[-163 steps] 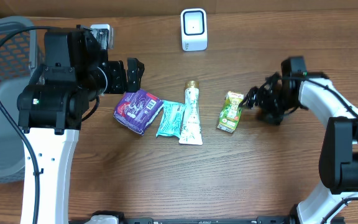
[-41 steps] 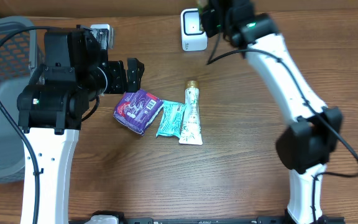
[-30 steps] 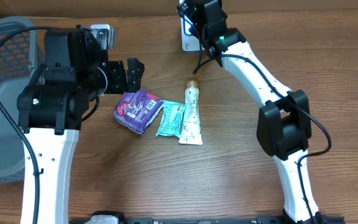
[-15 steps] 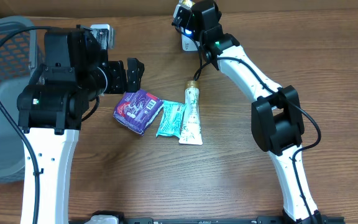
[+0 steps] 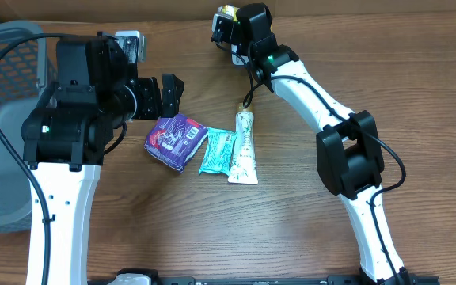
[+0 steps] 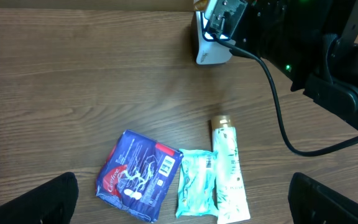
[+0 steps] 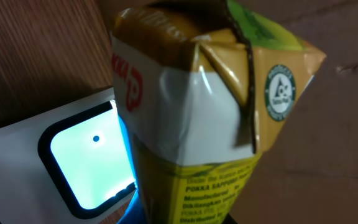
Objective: Scan the item barcode
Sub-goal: 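Hold the carton in front of the white scanner with the right gripper, then carry the carton to the right edge and release it on the table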
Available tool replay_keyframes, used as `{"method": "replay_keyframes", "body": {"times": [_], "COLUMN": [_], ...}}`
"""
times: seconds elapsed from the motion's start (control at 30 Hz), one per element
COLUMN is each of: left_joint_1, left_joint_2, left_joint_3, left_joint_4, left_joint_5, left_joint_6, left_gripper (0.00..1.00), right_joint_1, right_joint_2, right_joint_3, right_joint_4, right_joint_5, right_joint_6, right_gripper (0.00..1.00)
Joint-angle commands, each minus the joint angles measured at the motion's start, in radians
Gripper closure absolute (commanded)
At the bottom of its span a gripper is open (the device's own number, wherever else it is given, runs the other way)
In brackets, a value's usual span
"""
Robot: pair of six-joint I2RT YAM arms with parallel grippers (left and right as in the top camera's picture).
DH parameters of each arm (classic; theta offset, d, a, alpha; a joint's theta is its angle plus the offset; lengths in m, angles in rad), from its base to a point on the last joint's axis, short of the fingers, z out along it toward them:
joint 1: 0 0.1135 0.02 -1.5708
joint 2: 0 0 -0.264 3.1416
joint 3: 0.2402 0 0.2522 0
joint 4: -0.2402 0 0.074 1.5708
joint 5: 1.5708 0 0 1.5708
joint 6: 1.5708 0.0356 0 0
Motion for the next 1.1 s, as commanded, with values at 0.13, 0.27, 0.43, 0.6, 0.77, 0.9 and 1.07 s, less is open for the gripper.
{"method": "replay_keyframes", "body": {"times": [0.13, 0.27, 0.43, 0.6, 0.77, 0.9, 1.07], "left_joint_1": [0.004, 0.004, 0.004, 0.004, 0.004, 0.004, 0.004], "left_joint_2": [0.003, 0.003, 0.003, 0.003, 0.003, 0.003, 0.003], "left_joint_3": [0.013, 0.013, 0.013, 0.013, 0.013, 0.013, 0.013], "left_joint_4": [0.003, 0.003, 0.003, 0.003, 0.003, 0.003, 0.003], "left_joint_5": [-0.006, -0.006, -0.006, -0.006, -0.006, -0.006, -0.006], "left_joint_6": [-0.014, -0.014, -0.014, -0.014, -0.014, -0.014, -0.014], "left_gripper": [0.0, 0.0, 0.0, 0.0, 0.0, 0.0, 0.0], "right_joint_1": [0.002, 0.002, -0.001, -0.003, -0.027, -0.077, -0.184], "right_joint_2": [-0.016, -0.046, -0.214, -0.407, -0.548, -0.557, -0.539], "right_joint_3": [0.032, 0.032, 0.032, 0.032, 0.032, 0.03, -0.066], "right_joint_4": [0.019, 0.018, -0.148, -0.473, -0.84, -1.113, -1.341], "right_joint_5": [0.006, -0.006, -0.143, -0.348, -0.391, -0.314, 0.039], "right_joint_6": [-0.003, 0.074, 0.336, 0.656, 1.111, 1.271, 1.786], "right_gripper": [0.96, 0.96, 0.96, 0.96, 0.96, 0.97, 0.96]}}
